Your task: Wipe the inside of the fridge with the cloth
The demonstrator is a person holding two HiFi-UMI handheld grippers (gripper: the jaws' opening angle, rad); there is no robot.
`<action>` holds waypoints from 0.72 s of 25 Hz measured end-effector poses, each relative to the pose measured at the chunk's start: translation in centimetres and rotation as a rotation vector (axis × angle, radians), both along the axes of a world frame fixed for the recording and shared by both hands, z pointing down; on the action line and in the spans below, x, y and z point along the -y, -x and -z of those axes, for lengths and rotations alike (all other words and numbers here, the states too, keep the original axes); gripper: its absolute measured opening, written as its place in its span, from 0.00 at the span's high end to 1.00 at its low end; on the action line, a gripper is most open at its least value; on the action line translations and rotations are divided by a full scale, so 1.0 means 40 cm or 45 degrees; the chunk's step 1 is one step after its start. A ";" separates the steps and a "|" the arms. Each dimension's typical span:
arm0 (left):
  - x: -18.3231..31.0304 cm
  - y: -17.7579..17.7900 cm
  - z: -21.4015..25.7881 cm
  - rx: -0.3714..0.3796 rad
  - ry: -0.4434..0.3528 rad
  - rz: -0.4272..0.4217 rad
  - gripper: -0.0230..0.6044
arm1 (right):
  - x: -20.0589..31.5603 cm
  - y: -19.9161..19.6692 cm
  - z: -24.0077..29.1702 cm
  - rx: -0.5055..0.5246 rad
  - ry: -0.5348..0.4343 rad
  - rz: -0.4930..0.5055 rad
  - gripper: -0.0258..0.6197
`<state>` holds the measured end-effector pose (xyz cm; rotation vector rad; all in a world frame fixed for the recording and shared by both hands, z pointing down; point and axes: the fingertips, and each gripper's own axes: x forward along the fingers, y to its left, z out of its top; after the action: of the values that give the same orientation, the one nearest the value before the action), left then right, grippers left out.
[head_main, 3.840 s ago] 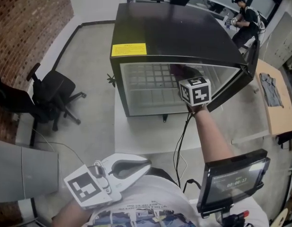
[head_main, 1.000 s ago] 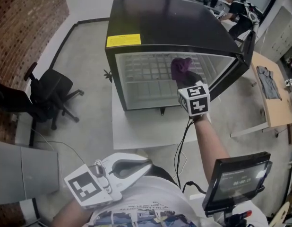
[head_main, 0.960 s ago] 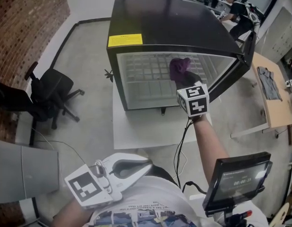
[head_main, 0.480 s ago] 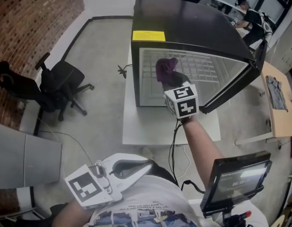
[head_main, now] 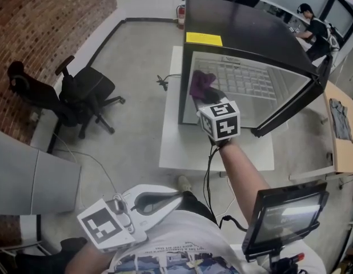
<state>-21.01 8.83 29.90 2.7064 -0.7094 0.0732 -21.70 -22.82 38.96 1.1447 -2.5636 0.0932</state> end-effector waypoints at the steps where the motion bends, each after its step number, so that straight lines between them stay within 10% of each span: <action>1: -0.006 0.003 -0.001 0.000 -0.003 0.000 0.95 | -0.004 -0.002 0.003 0.007 -0.005 -0.002 0.84; 18: -0.131 -0.040 -0.030 -0.014 0.006 -0.193 0.95 | -0.228 -0.276 -0.049 0.010 -0.028 -0.274 0.84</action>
<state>-19.41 14.08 31.10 2.7497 -0.4988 0.0963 -10.66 -13.68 40.92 1.4282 -2.4450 0.1204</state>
